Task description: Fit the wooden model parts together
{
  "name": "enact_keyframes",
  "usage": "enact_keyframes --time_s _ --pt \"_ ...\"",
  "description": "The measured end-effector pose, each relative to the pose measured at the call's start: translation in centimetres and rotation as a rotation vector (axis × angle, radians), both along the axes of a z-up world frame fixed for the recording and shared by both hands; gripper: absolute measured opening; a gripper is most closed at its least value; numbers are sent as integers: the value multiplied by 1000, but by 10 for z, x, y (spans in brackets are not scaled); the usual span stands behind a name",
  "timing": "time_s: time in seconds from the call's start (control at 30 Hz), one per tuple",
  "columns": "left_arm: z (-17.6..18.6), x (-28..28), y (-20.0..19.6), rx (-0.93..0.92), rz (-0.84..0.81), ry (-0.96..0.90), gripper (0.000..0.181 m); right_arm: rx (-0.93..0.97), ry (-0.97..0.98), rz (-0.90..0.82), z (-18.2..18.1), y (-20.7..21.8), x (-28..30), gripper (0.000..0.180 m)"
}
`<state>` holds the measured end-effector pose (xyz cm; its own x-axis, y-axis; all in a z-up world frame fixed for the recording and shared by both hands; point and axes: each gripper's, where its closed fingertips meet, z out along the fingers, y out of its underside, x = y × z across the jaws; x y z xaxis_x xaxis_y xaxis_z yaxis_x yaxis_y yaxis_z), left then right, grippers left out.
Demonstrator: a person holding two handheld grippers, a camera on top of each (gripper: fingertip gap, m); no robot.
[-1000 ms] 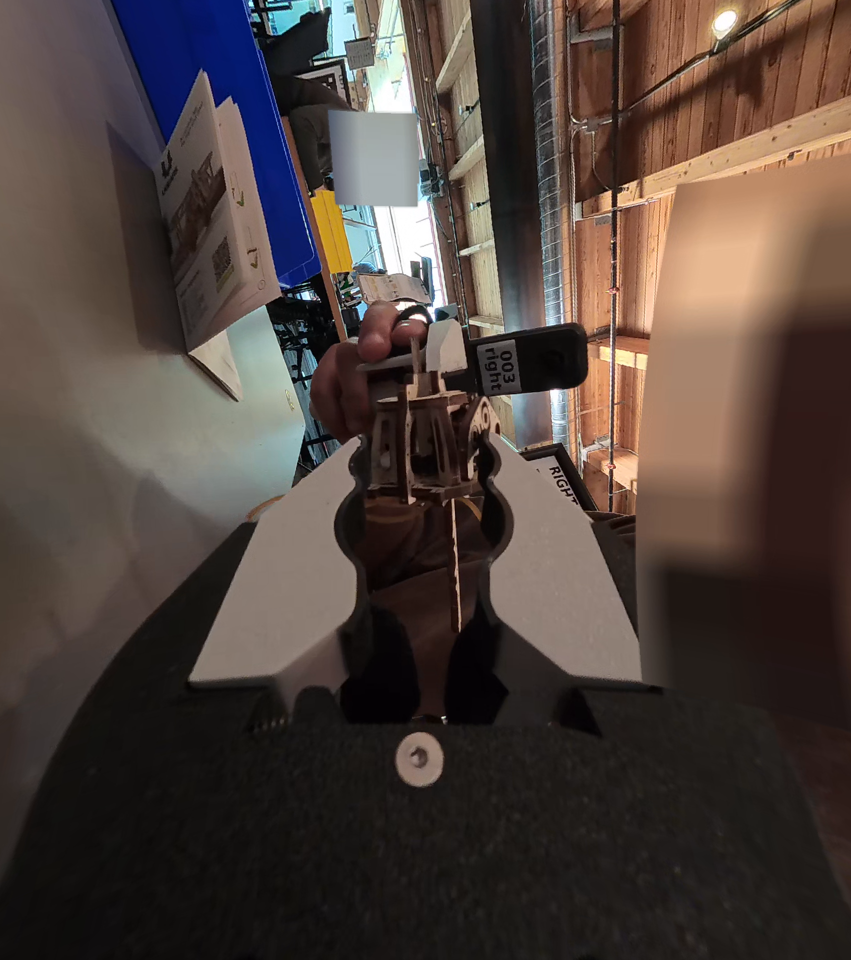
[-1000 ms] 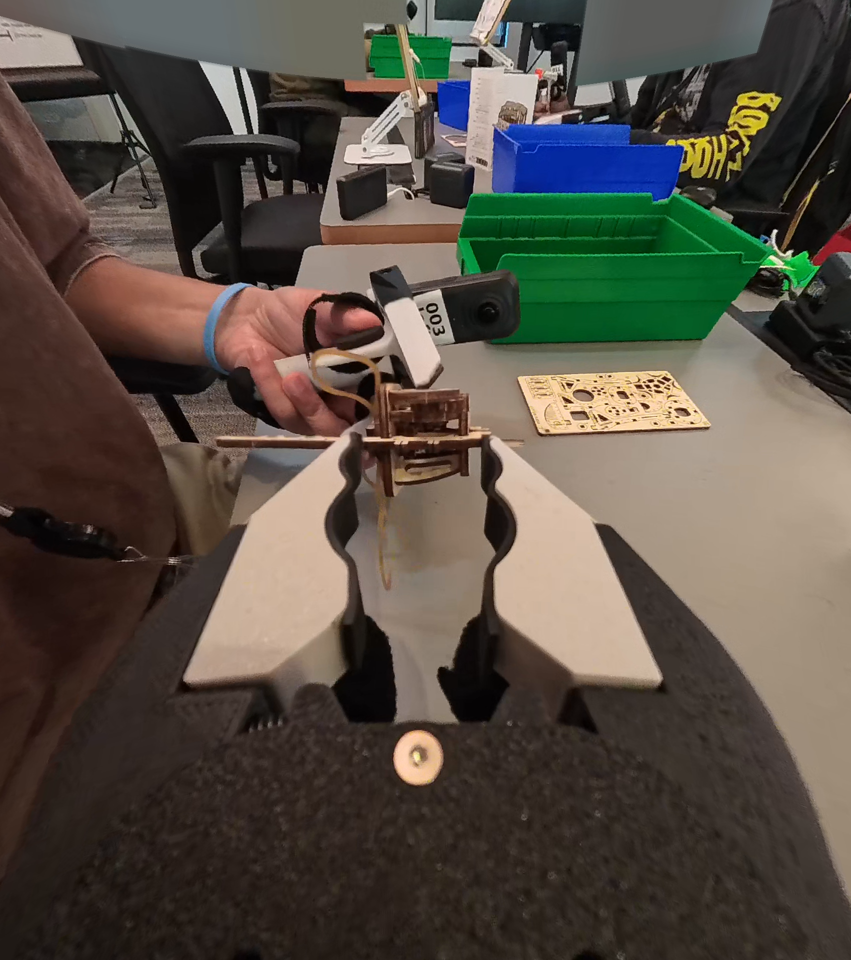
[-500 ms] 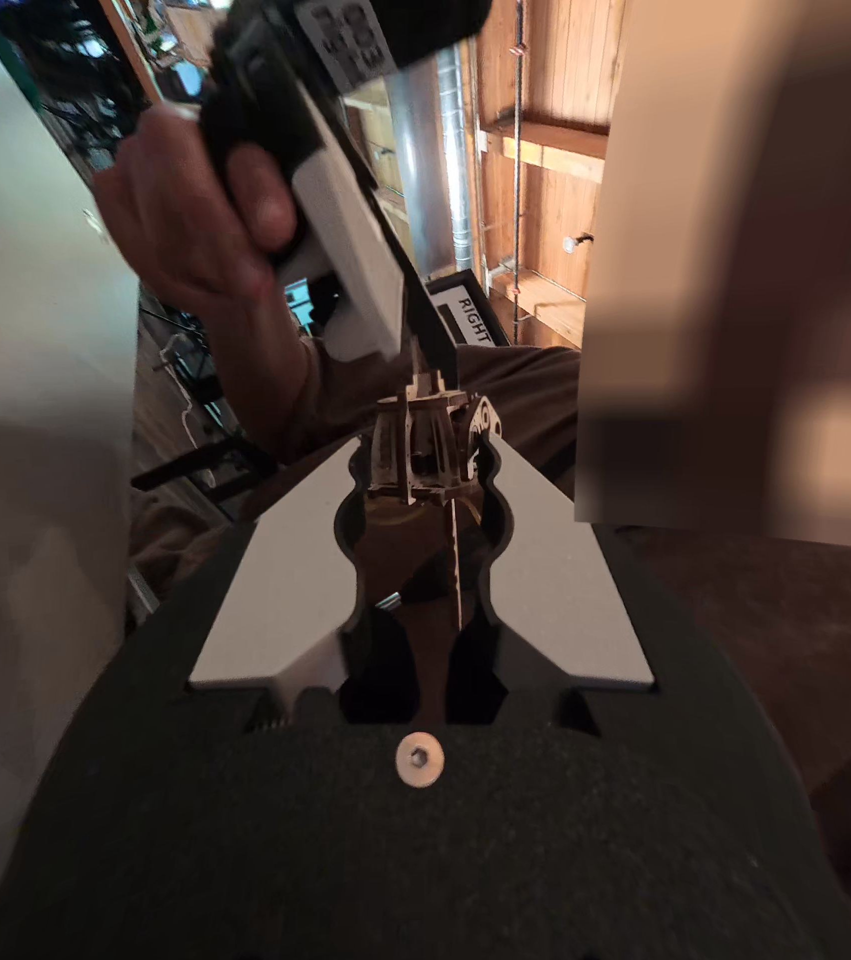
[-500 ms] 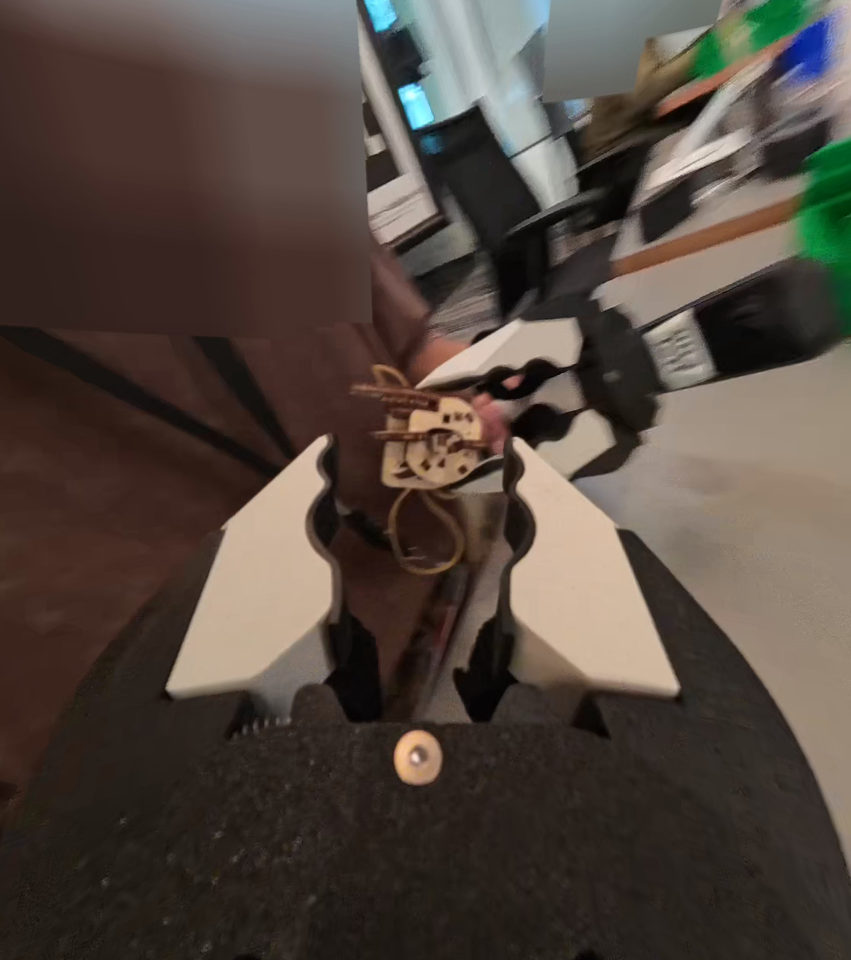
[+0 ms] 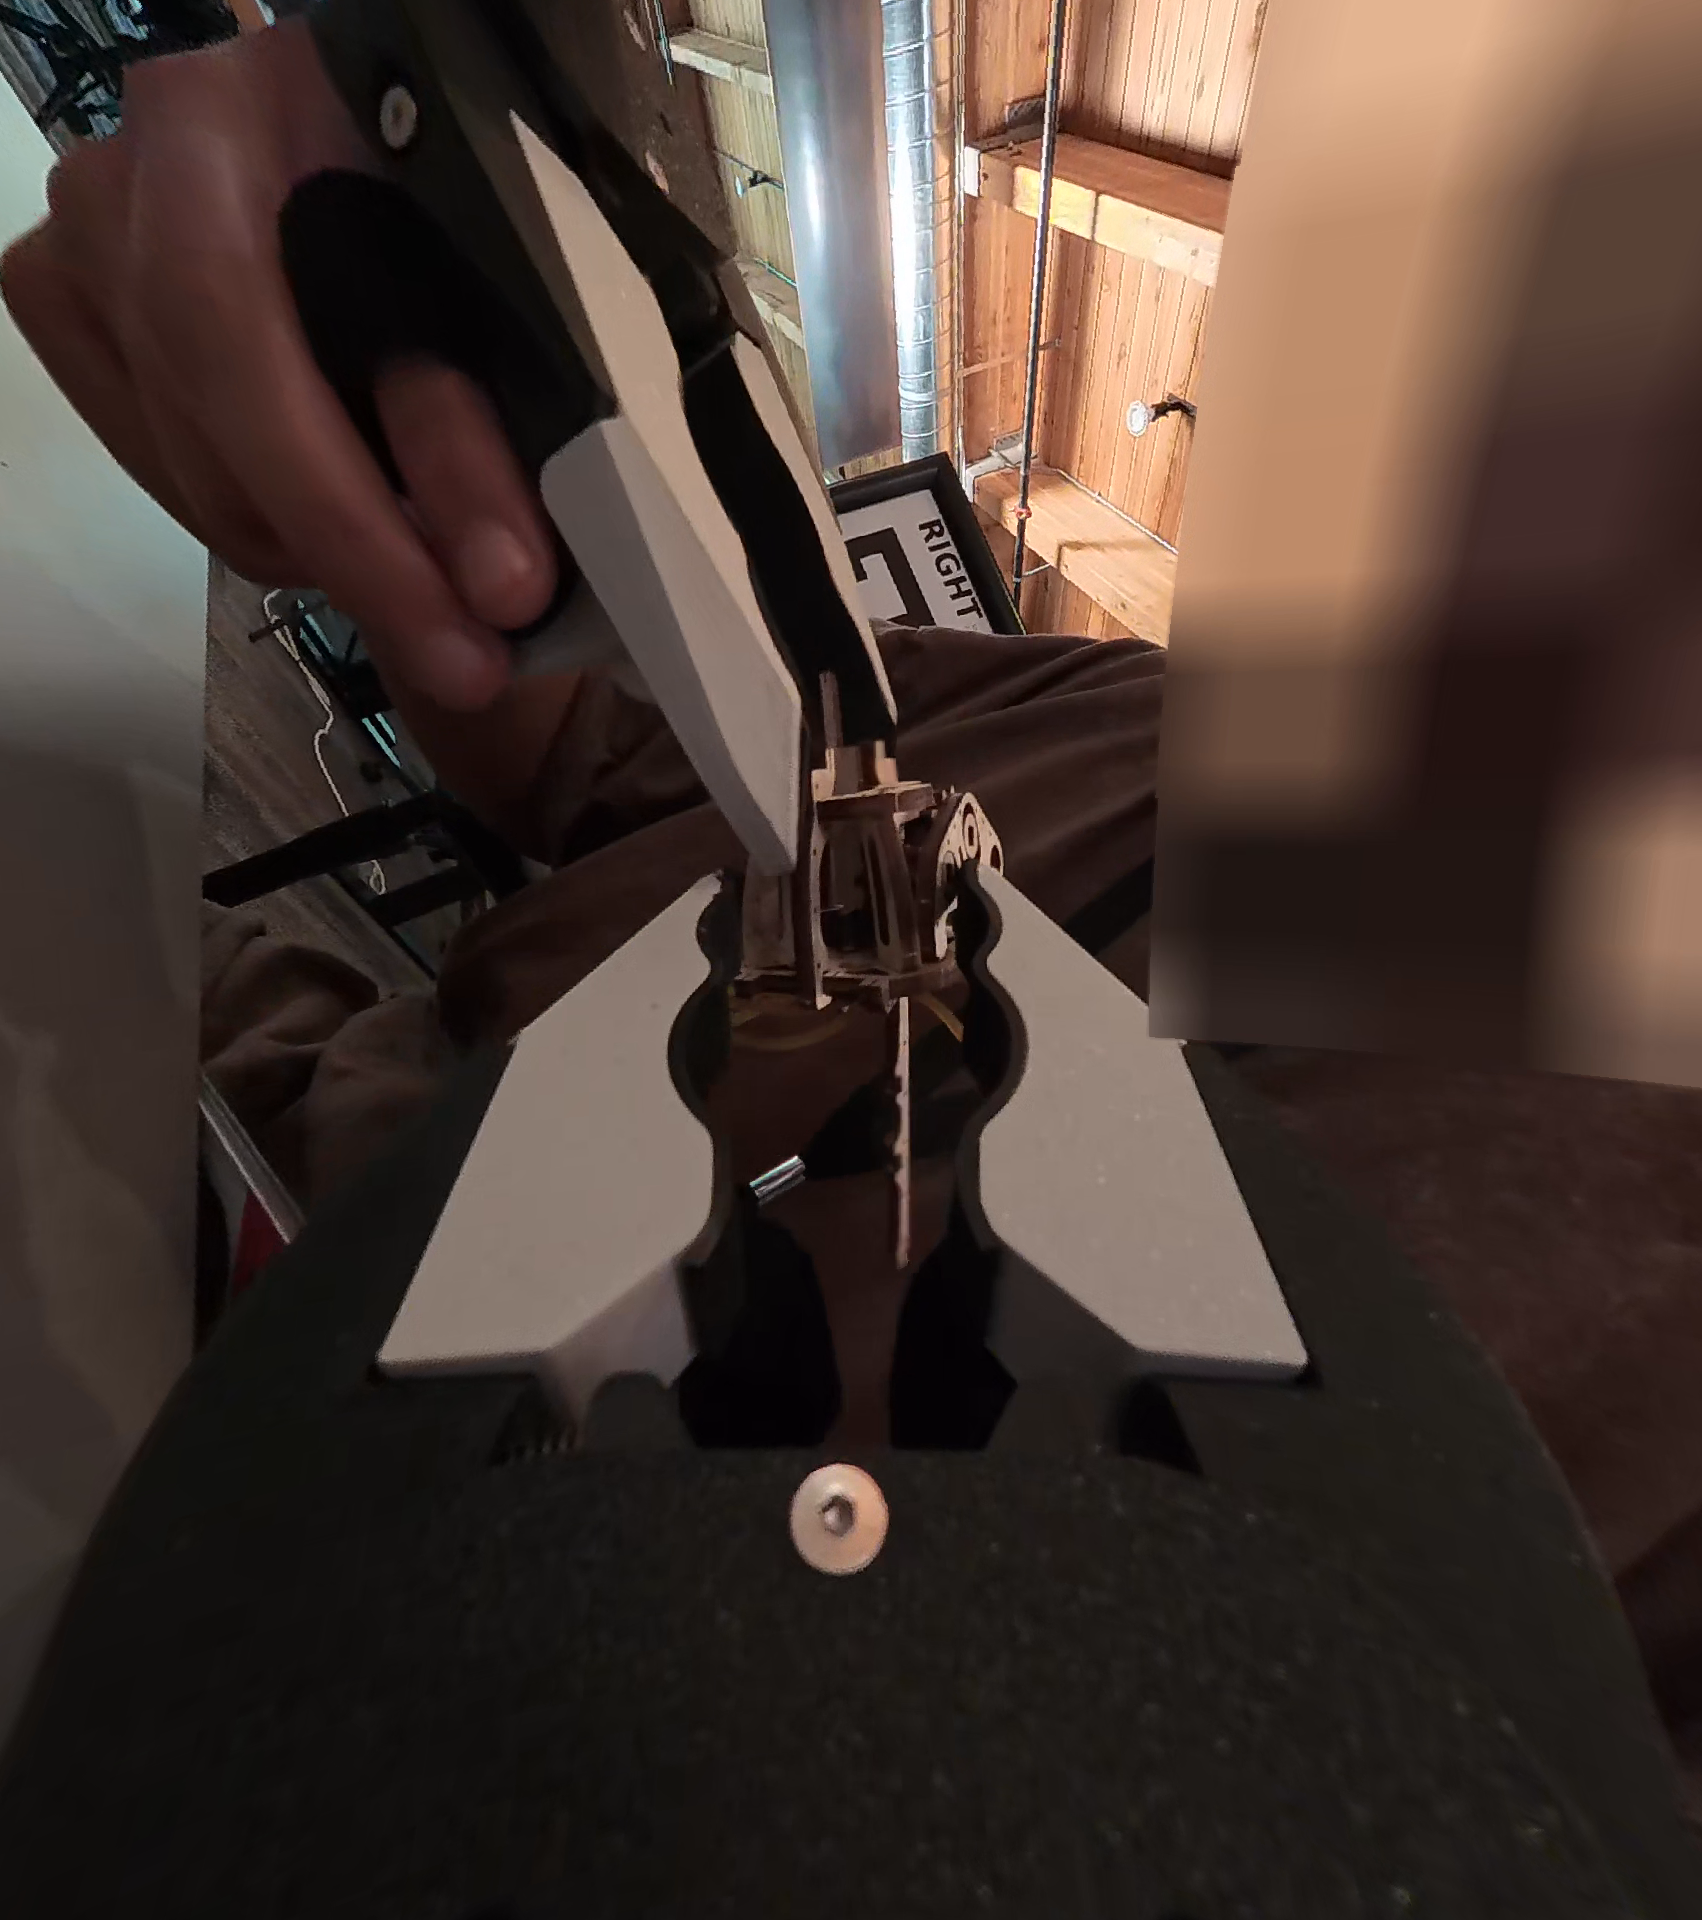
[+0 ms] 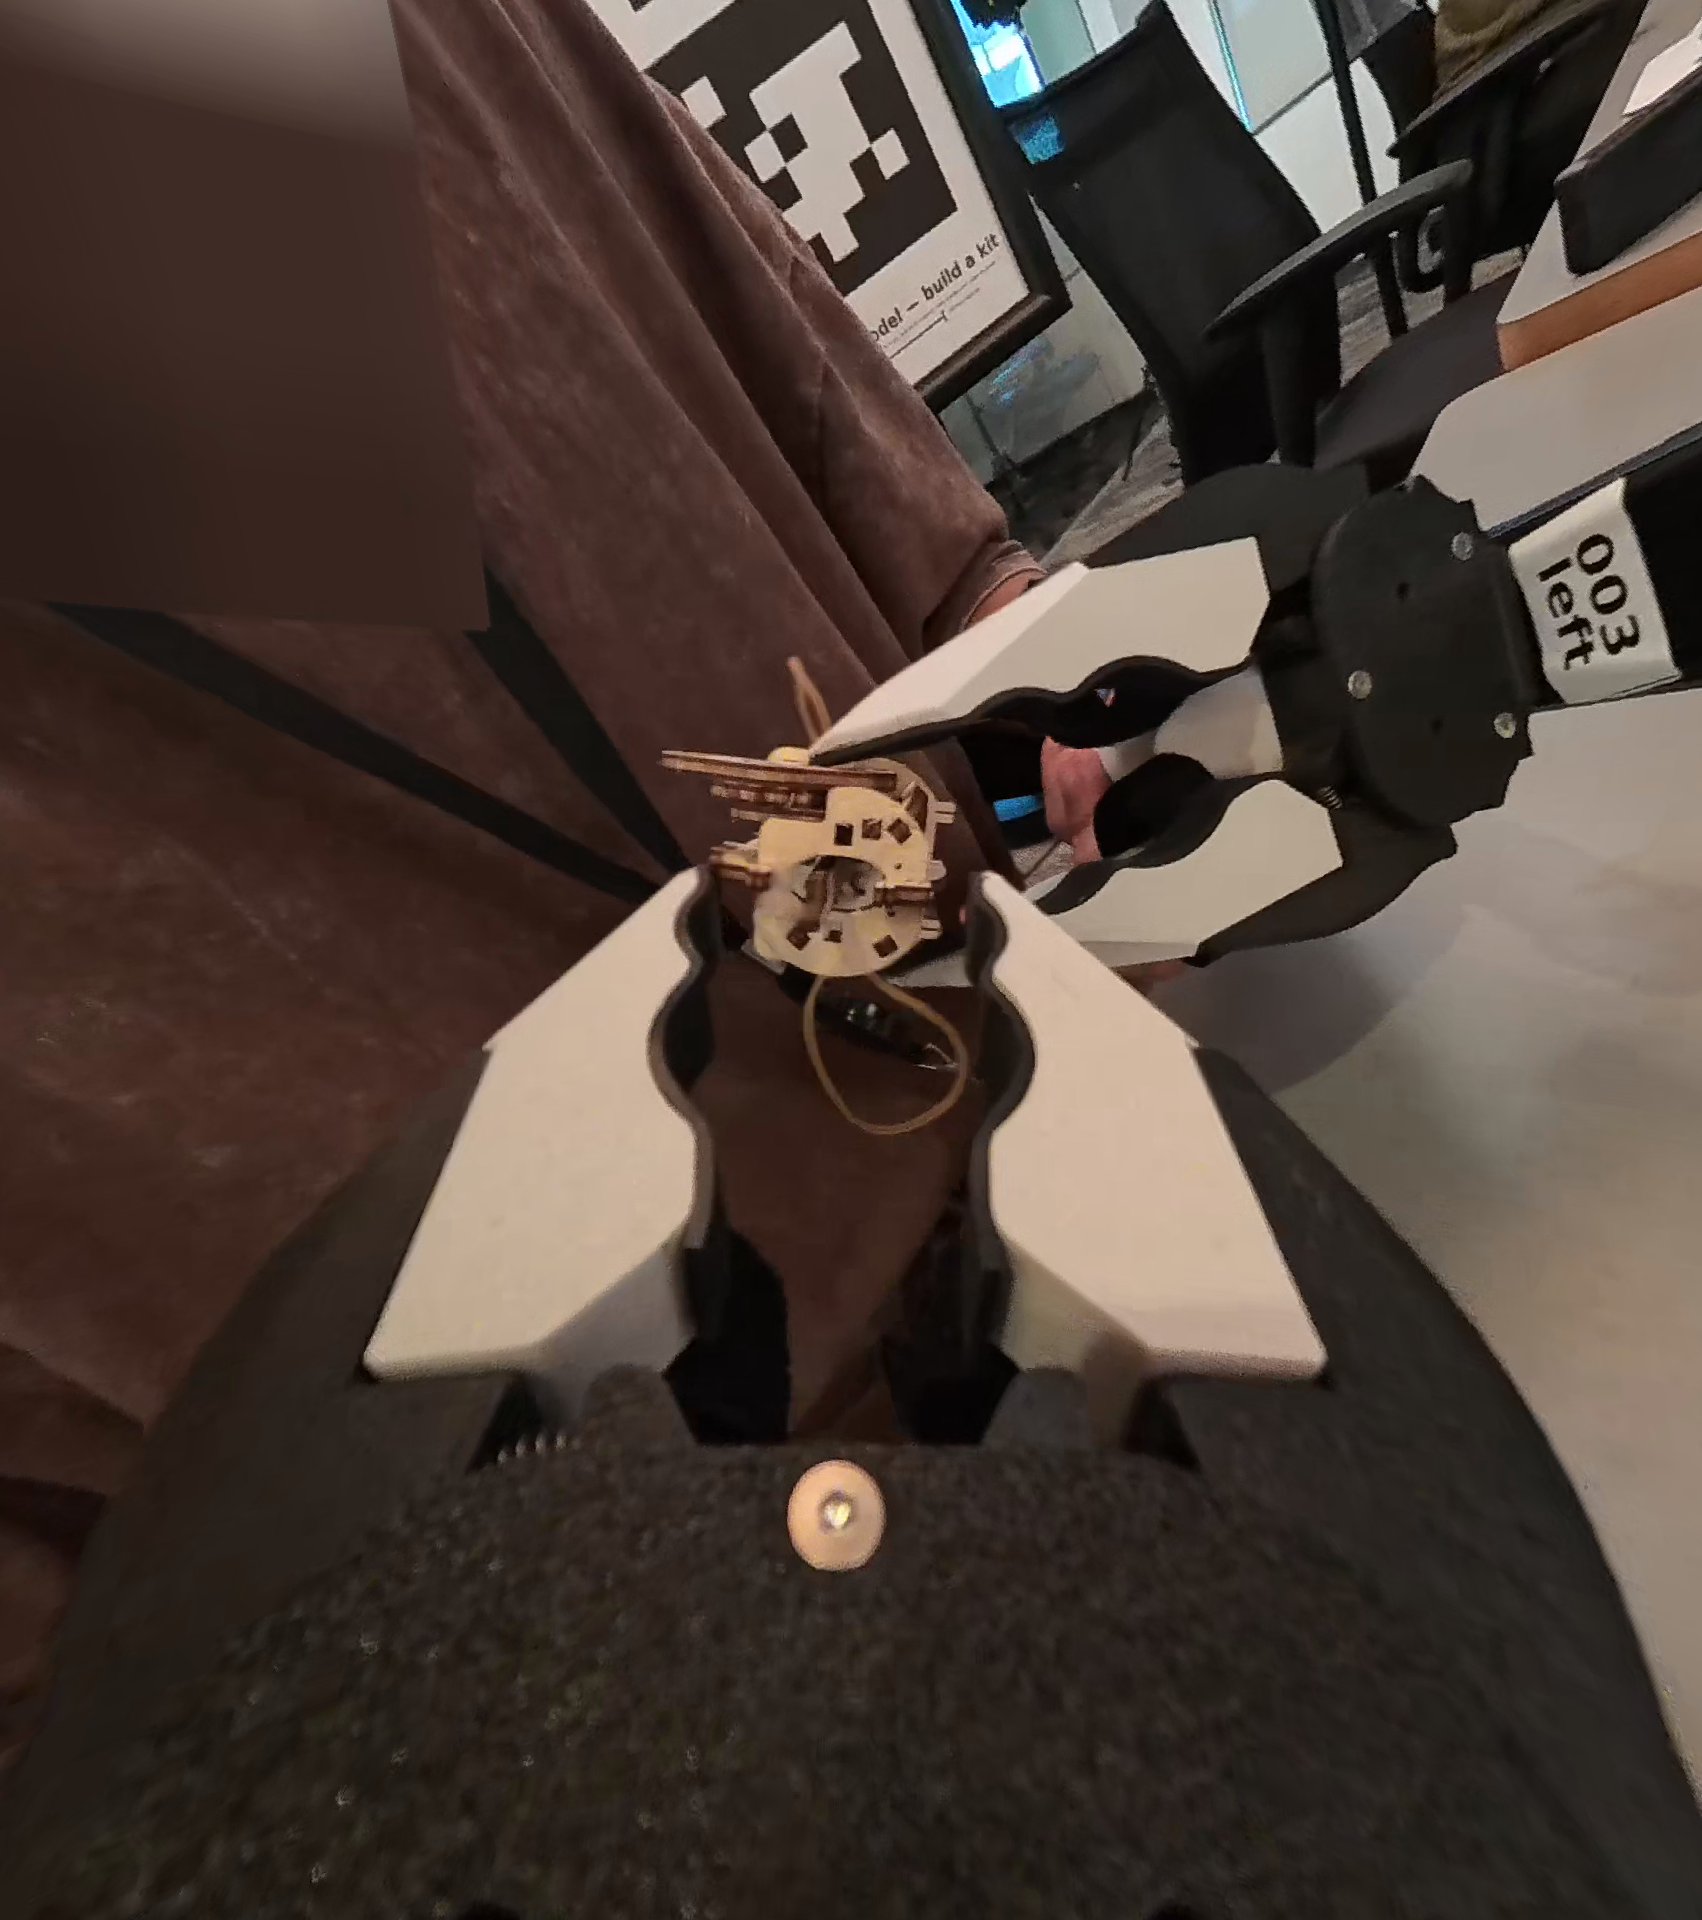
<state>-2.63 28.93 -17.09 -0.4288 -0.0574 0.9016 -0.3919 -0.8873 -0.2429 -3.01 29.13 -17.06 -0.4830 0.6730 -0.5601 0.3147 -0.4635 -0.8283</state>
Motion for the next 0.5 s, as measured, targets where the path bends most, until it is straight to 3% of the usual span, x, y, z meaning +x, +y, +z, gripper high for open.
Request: enact_keyframes --time_s 0.4,0.5 --pt "0 -1 3 -20 29 -2 39 -81 58 5 2 3 2 44" --pt "-2 -1 8 -28 48 8 39 -66 53 -42 2 8 5 58"
